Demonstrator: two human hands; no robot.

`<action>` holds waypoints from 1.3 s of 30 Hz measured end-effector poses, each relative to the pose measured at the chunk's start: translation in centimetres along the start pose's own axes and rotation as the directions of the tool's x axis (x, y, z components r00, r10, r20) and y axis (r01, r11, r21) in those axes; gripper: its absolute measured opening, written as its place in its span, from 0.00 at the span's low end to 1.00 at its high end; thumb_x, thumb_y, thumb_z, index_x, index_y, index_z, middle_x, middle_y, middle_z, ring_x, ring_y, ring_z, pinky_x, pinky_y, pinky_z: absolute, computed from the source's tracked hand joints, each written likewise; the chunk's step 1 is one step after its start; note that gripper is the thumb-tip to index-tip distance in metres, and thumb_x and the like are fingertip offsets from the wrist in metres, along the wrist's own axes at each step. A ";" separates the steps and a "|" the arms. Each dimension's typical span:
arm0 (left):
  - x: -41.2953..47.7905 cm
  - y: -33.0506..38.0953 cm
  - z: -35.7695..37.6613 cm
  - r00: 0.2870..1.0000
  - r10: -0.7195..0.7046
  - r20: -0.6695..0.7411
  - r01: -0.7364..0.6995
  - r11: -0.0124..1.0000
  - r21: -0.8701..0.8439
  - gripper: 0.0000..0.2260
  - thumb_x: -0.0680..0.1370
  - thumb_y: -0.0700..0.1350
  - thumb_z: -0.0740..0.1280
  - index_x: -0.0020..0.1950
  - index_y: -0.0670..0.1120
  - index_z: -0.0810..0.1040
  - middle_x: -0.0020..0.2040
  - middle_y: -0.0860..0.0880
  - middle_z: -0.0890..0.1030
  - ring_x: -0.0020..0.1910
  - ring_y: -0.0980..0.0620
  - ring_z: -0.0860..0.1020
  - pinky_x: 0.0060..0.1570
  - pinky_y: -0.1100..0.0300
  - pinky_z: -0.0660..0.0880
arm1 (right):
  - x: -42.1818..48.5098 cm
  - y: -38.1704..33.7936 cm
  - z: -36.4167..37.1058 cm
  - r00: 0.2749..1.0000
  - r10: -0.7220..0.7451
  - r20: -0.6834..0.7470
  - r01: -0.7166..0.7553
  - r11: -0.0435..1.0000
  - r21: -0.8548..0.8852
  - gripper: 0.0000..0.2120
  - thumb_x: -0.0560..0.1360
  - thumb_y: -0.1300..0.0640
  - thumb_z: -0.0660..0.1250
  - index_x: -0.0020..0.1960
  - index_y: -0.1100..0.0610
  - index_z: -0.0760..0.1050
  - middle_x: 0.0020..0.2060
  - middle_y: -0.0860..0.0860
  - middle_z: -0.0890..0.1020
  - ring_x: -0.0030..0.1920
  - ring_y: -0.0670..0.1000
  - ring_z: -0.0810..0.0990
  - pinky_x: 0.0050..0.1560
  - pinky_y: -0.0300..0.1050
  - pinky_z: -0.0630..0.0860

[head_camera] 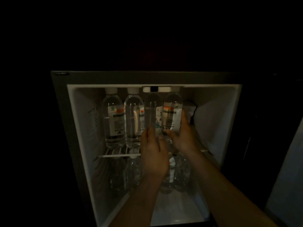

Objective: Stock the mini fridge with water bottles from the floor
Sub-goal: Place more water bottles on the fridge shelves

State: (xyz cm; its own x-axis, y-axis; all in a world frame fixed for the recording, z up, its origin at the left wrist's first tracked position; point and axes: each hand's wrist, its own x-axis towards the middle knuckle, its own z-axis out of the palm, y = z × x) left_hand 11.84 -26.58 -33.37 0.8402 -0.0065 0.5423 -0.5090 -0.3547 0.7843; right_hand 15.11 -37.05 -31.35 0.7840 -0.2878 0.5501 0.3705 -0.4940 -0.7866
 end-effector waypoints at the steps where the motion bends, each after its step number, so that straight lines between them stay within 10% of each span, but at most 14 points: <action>1: 0.0 0.0 -0.1 1.000 0.003 0.011 -0.003 1.000 -0.009 0.20 0.81 0.41 0.55 0.73 0.46 0.62 0.71 0.48 0.63 0.69 0.53 0.66 0.69 0.62 0.63 | 0.0 -0.2 -0.1 1.000 -0.011 0.000 0.011 1.000 0.006 0.32 0.70 0.67 0.70 0.69 0.53 0.62 0.54 0.43 0.74 0.56 0.42 0.73 0.53 0.27 0.70; 6: 0.0 0.1 -0.5 0.998 0.038 0.052 -0.037 0.999 -0.033 0.18 0.81 0.40 0.54 0.72 0.46 0.64 0.70 0.50 0.65 0.64 0.57 0.68 0.65 0.67 0.66 | -0.3 -0.1 -1.7 0.996 -0.077 0.046 0.077 0.997 0.013 0.29 0.73 0.67 0.68 0.65 0.46 0.61 0.52 0.39 0.74 0.49 0.29 0.74 0.45 0.16 0.66; 13: -0.2 -0.1 0.5 0.996 -0.014 0.088 0.014 1.000 -0.001 0.20 0.82 0.44 0.53 0.74 0.47 0.60 0.75 0.50 0.58 0.65 0.64 0.60 0.63 0.72 0.54 | -1.0 0.4 -1.6 0.994 -0.107 0.016 0.107 0.994 -0.038 0.32 0.73 0.67 0.68 0.69 0.47 0.58 0.61 0.47 0.72 0.58 0.39 0.72 0.52 0.17 0.64; 22: -0.4 0.2 0.0 0.992 -0.022 0.124 0.030 0.997 -0.065 0.16 0.82 0.43 0.54 0.69 0.44 0.67 0.69 0.47 0.69 0.63 0.55 0.69 0.66 0.60 0.67 | -1.8 0.4 -1.2 0.996 0.009 0.087 -0.009 1.000 -0.006 0.37 0.76 0.63 0.66 0.77 0.57 0.47 0.69 0.56 0.70 0.66 0.51 0.72 0.67 0.49 0.71; 26: -0.7 1.0 -0.8 0.987 -0.039 0.155 0.047 0.998 -0.050 0.13 0.82 0.43 0.54 0.64 0.44 0.72 0.59 0.47 0.76 0.53 0.53 0.74 0.51 0.65 0.71 | -2.9 -0.8 -2.3 0.996 -0.016 0.087 0.013 0.999 0.034 0.27 0.76 0.63 0.65 0.71 0.57 0.58 0.62 0.56 0.76 0.61 0.53 0.77 0.63 0.51 0.74; 30: -0.8 2.1 -2.3 0.972 -0.059 0.228 0.065 0.998 -0.022 0.12 0.81 0.43 0.55 0.58 0.43 0.76 0.51 0.49 0.79 0.48 0.51 0.77 0.45 0.65 0.72 | -3.6 -2.0 -3.8 0.993 -0.021 0.120 0.037 0.990 -0.133 0.18 0.76 0.63 0.65 0.65 0.58 0.69 0.54 0.48 0.77 0.48 0.37 0.75 0.45 0.18 0.68; 35: -1.4 4.0 -4.6 0.906 -0.066 0.419 0.041 0.997 0.069 0.11 0.81 0.42 0.56 0.50 0.42 0.78 0.41 0.45 0.78 0.35 0.54 0.75 0.28 0.71 0.67 | -4.3 -4.1 -6.5 0.964 0.139 0.227 -0.058 0.942 -0.332 0.11 0.76 0.63 0.63 0.58 0.62 0.76 0.54 0.58 0.81 0.53 0.54 0.80 0.53 0.44 0.77; 39: -2.1 5.9 -6.3 0.803 -0.098 0.587 -0.012 0.984 0.180 0.12 0.80 0.43 0.57 0.39 0.45 0.75 0.35 0.49 0.74 0.32 0.57 0.72 0.30 0.69 0.68 | -5.3 -6.8 -9.0 0.906 0.224 0.359 -0.065 0.912 -0.405 0.10 0.76 0.59 0.65 0.56 0.60 0.78 0.48 0.52 0.80 0.49 0.46 0.76 0.46 0.34 0.71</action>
State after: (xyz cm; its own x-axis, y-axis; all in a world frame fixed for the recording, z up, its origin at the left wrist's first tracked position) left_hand 5.89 -22.79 -28.05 0.8347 -0.5198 0.1820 -0.4769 -0.5171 0.7107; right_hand 3.92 -39.55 -26.38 0.9722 -0.0770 0.2213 0.0850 -0.7642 -0.6394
